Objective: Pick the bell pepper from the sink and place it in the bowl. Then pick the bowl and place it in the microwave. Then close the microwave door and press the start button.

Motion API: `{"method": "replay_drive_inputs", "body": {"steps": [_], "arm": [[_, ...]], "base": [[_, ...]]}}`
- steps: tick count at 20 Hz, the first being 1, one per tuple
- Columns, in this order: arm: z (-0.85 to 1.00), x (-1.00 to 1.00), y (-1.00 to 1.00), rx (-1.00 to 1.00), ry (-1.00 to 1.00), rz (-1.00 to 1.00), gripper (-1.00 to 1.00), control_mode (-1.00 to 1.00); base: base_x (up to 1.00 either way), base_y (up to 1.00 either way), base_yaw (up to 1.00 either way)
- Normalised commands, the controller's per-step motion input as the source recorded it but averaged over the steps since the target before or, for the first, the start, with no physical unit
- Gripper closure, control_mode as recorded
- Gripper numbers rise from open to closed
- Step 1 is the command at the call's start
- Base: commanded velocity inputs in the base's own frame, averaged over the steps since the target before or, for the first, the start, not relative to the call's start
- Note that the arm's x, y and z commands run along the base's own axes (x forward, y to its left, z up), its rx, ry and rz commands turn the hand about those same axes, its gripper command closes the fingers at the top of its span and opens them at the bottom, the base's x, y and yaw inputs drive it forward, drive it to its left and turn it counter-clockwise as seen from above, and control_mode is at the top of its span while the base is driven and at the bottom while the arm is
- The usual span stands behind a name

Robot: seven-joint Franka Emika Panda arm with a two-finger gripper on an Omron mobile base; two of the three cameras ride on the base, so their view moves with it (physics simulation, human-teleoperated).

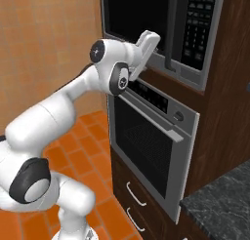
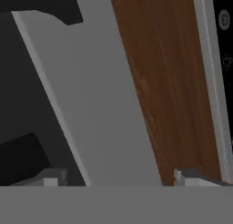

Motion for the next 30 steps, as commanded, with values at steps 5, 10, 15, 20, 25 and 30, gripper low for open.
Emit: {"method": "replay_drive_inputs", "body": {"steps": [5, 10, 15, 20, 25, 30], "arm": [[0.0, 0.7, -0.33, 0.1, 0.0, 0.0, -1.0, -1.0], [-0.11, 0.32, -0.09, 0.03, -0.05, 0.0, -1.0, -1.0], [-0.02, -0.45, 0.63, 0.0, -0.03, 0.02, -1.0, -1.0], [0.0, -0.6, 0.56, 0.0, -0.06, 0.05, -1.0, -1.0], [0.0, -0.8, 0.31, 0.0, 0.0, 0.07, -1.0, -1.0], [-0.03, -0.89, 0.25, -0.01, -0.01, 0.08, -1.0, -1.0]], "base": [[0.0, 0.0, 0.0], [0.0, 0.0, 0.0], [0.0, 0.0, 0.0], [0.0, 0.0, 0.0], [0.0, 0.0, 0.0], [0.0, 0.0, 0.0]]}}
